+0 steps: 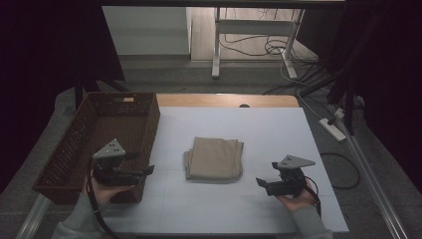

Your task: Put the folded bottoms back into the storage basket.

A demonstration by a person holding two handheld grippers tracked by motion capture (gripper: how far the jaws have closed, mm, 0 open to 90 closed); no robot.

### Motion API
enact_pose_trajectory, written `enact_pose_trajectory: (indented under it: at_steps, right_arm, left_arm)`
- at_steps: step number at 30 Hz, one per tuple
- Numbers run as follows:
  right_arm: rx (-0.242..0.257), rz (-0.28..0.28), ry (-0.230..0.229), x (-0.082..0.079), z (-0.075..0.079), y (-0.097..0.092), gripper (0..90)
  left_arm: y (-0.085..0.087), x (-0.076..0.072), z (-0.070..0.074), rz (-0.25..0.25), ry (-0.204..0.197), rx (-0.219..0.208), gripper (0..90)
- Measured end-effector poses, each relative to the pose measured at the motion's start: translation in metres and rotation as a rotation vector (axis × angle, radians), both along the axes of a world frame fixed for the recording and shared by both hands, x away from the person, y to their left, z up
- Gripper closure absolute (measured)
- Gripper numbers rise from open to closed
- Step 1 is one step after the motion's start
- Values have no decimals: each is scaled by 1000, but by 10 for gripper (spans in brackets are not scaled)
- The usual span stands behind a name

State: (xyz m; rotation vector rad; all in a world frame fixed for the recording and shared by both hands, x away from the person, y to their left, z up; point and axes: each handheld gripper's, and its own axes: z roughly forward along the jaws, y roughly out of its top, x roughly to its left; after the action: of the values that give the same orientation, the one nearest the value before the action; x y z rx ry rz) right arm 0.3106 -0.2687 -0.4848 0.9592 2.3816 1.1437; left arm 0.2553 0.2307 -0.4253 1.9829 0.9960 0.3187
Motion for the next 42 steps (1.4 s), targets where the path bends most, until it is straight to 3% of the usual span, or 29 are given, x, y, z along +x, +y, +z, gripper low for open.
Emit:
enact_pose_trajectory:
  at_steps: [42]
  right_arm:
    - [-9, 16, 5, -1, -2, 3, 150]
  left_arm:
    - [-62, 32, -1, -93, 22, 31, 231]
